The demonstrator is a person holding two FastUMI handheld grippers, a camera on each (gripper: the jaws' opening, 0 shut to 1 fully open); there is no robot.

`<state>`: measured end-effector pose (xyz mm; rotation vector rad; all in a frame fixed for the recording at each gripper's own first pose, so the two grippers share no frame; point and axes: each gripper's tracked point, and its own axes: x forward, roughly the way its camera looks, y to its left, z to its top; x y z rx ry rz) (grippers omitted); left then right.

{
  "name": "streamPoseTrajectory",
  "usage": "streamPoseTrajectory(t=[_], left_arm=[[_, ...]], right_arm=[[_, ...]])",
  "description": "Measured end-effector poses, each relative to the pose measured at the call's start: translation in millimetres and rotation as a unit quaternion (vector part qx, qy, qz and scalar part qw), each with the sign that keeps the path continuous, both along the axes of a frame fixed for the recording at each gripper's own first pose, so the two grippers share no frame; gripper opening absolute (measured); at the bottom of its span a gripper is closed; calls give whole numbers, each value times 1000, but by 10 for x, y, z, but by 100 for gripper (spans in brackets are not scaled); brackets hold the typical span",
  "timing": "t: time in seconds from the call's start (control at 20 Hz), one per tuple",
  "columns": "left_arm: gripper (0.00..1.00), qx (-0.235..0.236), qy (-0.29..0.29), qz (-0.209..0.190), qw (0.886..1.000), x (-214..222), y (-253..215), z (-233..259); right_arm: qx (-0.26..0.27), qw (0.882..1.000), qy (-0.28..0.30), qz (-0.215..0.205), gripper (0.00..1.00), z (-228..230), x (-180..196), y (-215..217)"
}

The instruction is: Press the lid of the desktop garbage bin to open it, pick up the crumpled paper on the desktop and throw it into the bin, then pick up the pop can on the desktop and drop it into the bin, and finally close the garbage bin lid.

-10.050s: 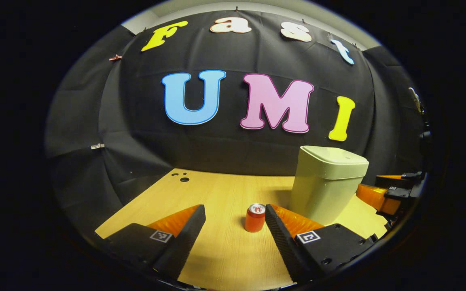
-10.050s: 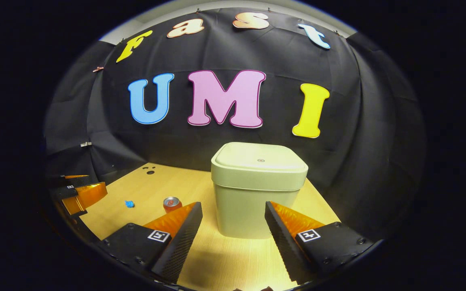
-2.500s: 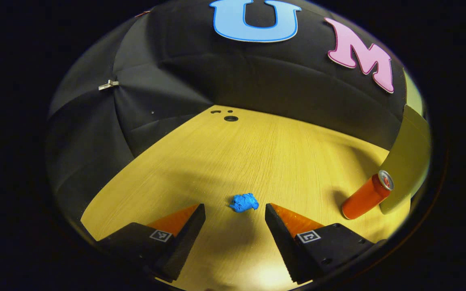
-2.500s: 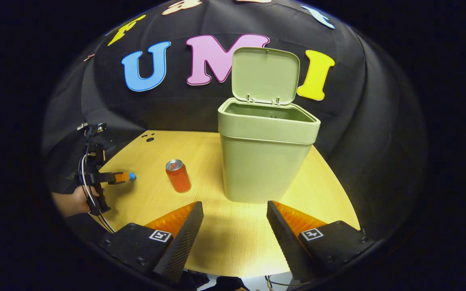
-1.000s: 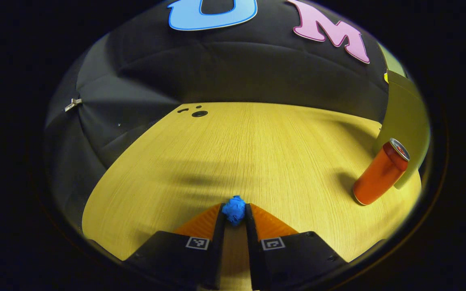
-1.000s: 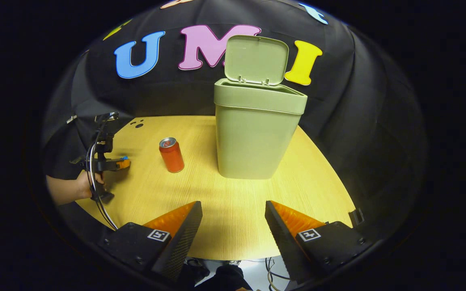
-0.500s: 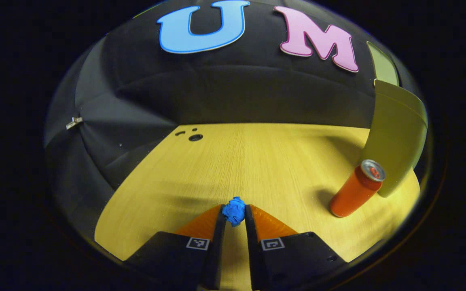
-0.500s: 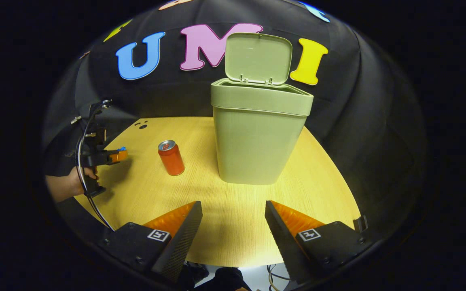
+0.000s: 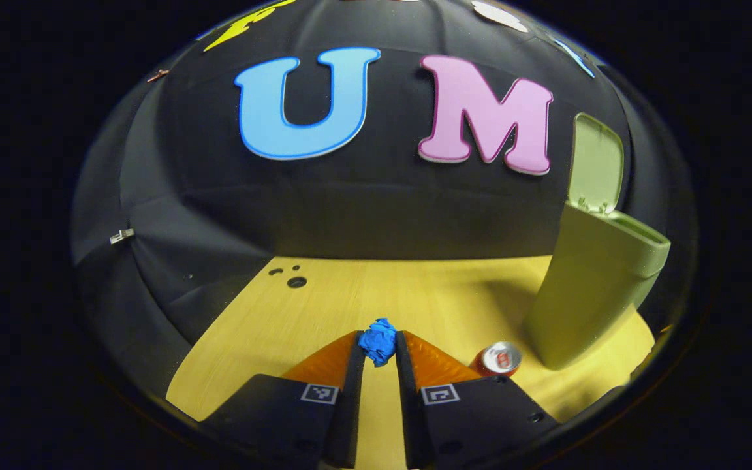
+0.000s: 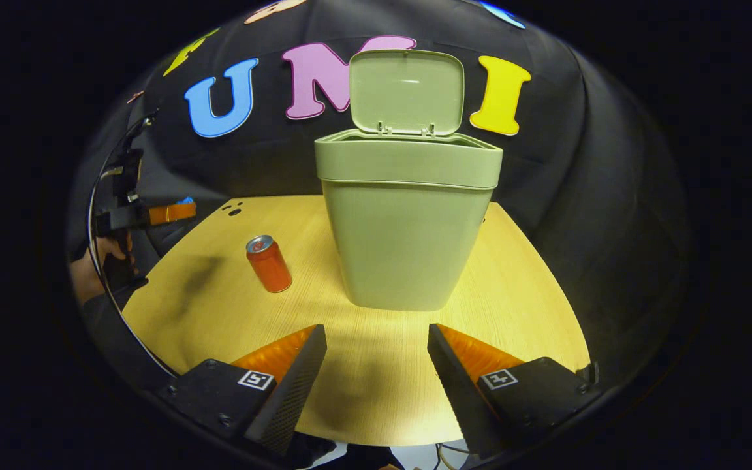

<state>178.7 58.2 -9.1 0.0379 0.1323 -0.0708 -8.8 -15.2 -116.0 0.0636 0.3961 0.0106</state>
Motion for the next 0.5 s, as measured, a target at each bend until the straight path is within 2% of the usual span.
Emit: streamPoseTrajectory(t=[0.1,0.15,0.25,0.5], left_arm=[[31,-1,-22,-17,1000,-43,-250,299],[35,0,-31,-28,999,-35,-402,435],[31,0,-49,-53,997,-62,-744,663],[31,-34,-56,-111,992,-12,-1597,981]], right_arm=[[7,1000,-5,4,99,26,40,-68],[9,1000,-8,5,99,39,60,-103],[13,1000,-13,9,99,47,92,-175],[23,999,-24,17,98,74,174,-384]])
